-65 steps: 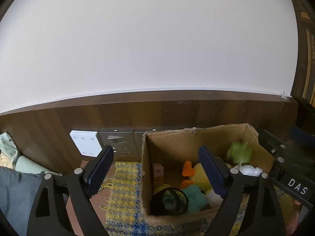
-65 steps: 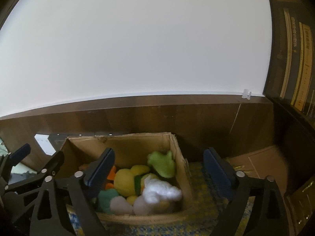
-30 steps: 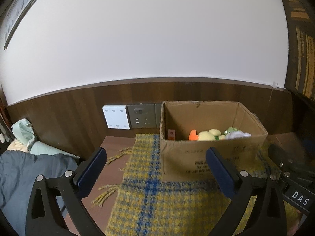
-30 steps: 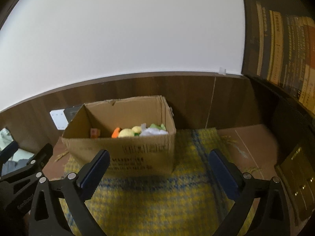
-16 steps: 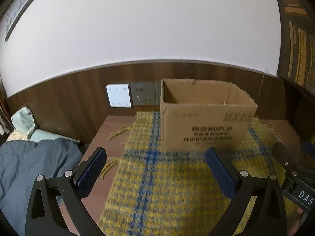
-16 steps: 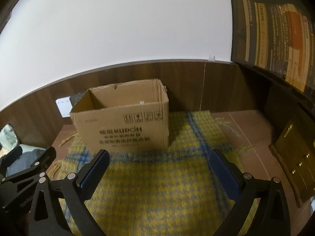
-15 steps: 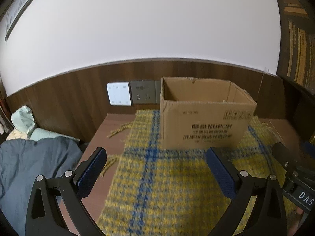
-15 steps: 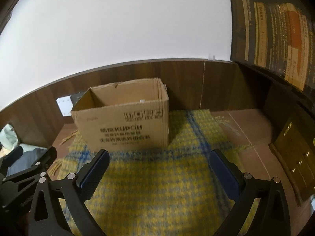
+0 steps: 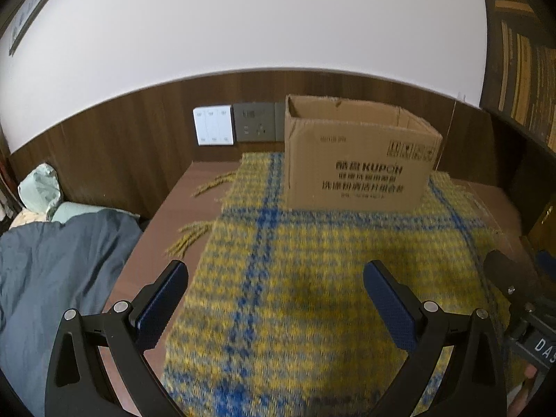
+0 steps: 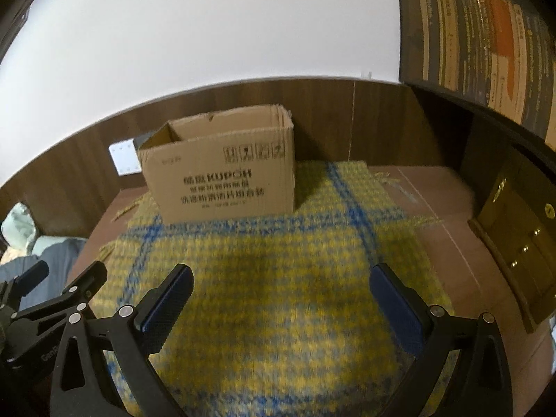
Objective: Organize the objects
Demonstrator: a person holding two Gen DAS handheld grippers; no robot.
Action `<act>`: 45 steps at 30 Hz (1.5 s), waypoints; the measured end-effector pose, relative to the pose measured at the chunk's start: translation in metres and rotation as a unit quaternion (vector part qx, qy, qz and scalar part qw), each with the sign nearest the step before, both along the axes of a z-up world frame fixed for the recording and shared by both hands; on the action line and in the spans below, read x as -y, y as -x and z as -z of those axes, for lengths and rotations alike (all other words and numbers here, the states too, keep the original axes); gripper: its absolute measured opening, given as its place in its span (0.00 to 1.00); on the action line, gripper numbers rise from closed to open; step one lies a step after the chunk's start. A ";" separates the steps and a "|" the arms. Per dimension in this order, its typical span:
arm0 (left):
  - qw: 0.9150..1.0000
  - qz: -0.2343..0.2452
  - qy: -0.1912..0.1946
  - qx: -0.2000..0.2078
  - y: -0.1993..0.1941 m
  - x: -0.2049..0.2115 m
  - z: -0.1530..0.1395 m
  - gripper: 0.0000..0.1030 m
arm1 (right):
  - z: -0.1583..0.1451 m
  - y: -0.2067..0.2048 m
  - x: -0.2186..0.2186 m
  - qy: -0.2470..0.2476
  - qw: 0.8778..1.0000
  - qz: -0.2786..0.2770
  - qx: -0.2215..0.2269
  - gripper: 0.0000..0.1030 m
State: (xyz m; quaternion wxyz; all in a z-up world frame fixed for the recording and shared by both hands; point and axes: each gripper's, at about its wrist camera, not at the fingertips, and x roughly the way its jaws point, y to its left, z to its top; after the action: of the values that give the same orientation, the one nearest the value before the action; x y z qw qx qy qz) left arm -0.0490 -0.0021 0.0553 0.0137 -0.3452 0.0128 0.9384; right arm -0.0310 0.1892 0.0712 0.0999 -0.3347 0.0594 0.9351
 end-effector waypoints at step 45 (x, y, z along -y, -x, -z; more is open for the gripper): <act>0.999 0.001 0.022 0.034 -0.022 -0.001 0.034 1.00 | 0.049 -0.023 -0.002 0.008 0.999 0.013 0.052 0.99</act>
State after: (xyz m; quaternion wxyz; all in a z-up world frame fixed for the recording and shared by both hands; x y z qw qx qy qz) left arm -0.0271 -0.0010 0.0210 0.0073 -0.3772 0.0336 0.9255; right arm -0.0078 0.1909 0.0219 0.1123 -0.3825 0.0662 0.9147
